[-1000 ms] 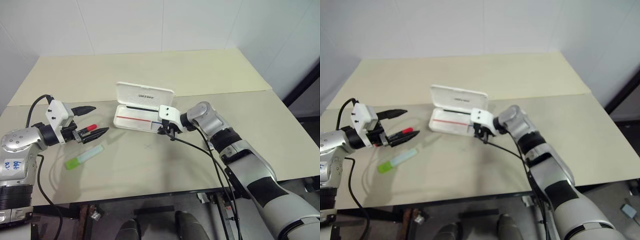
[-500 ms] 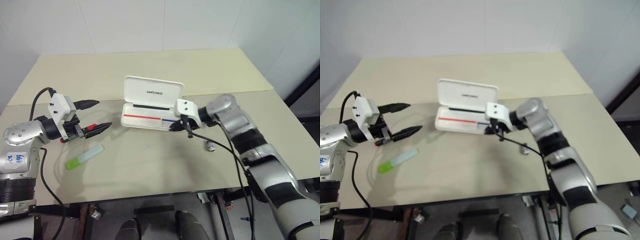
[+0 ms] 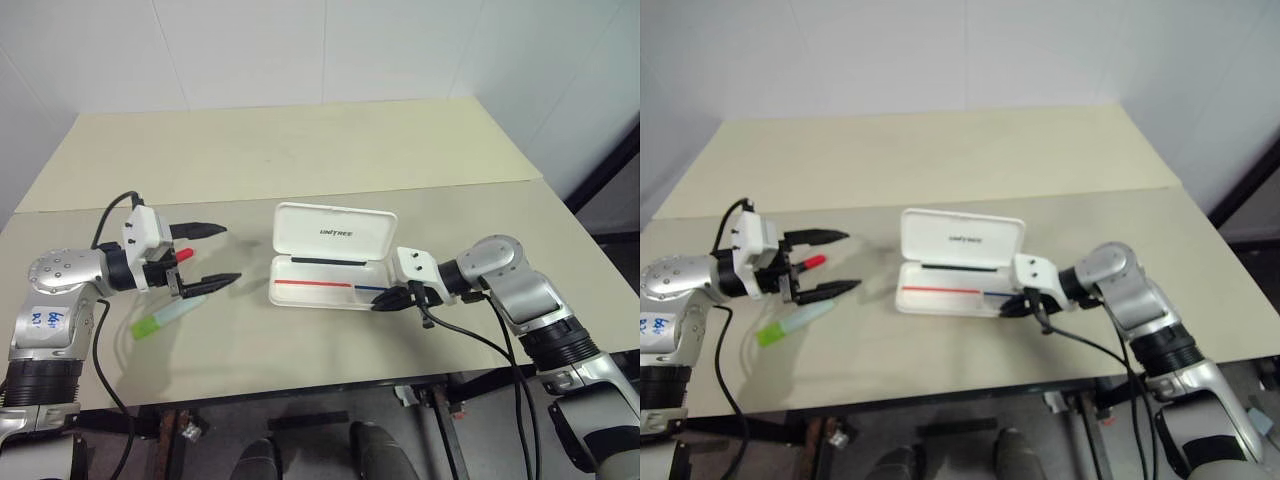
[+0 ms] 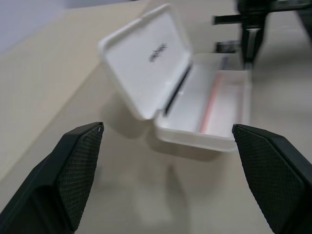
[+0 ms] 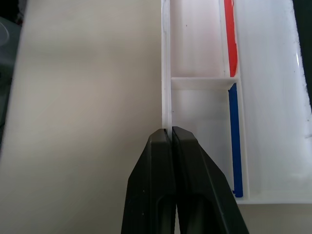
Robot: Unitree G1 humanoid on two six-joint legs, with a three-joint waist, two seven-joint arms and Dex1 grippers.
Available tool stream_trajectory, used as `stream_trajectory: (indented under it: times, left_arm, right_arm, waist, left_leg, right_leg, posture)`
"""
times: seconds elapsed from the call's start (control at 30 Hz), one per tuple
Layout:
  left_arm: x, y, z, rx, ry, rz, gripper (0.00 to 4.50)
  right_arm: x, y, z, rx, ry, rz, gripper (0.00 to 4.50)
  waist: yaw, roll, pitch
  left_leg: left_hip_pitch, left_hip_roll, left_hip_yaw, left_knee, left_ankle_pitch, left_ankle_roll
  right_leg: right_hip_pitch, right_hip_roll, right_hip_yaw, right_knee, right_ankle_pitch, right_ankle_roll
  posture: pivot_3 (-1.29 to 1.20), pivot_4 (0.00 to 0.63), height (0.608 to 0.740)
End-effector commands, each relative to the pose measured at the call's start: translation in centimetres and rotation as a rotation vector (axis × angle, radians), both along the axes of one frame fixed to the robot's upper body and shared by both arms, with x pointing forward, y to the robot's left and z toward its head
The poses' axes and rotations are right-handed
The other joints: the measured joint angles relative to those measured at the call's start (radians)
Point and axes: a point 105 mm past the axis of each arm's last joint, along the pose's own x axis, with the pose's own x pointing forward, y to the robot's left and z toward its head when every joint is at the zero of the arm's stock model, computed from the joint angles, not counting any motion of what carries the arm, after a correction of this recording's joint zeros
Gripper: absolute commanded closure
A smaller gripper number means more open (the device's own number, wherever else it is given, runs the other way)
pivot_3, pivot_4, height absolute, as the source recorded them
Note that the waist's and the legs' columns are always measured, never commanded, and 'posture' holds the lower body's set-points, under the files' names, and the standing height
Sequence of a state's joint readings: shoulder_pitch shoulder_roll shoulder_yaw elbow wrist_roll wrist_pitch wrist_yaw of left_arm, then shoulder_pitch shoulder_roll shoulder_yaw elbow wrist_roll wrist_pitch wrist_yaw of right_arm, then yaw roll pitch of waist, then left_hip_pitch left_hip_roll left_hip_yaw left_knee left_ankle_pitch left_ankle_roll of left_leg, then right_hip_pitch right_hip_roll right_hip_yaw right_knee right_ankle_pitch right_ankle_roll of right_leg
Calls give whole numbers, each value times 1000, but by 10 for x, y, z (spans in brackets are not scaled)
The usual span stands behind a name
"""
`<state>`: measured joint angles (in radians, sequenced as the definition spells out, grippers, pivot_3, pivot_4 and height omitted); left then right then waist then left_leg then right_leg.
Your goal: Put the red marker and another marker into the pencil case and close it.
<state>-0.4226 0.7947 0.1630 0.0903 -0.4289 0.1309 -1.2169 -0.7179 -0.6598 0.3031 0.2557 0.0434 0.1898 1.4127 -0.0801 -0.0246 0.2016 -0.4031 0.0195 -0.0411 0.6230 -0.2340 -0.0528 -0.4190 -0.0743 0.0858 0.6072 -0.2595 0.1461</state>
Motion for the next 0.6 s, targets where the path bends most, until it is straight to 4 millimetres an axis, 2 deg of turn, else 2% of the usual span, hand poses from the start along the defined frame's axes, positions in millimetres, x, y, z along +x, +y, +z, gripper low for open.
stream_trajectory:
  times: [0.03,0.2,0.37,0.6]
  left_arm:
    - [-9,-5,1,43,2,-67,0]
    - [-10,-6,-5,75,1,-77,0]
    - [-9,-10,-5,74,-5,-83,0]
    - [-7,-10,-5,68,-13,-77,0]
  right_arm:
    - [11,1,16,19,-96,18,4480]
    - [15,4,12,-16,-121,80,4480]
    - [9,12,10,-28,-105,151,4480]
    - [7,18,8,-38,-92,161,4480]
  waist:
    - [-1,0,0]
    - [0,0,0]
    - [0,0,0]
    - [0,0,0]
  left_leg:
    - [0,0,0,0,0,0]
    - [0,0,0,0,0,0]
    - [0,0,0,0,0,0]
    - [0,0,0,0,0,0]
  right_leg:
    - [0,0,0,0,0,0]
    - [0,0,0,0,0,0]
    - [0,0,0,0,0,0]
    - [0,0,0,1,0,0]
  posture:
    - [0,150,740]
    - [0,150,740]
    - [0,150,740]
    - [0,150,740]
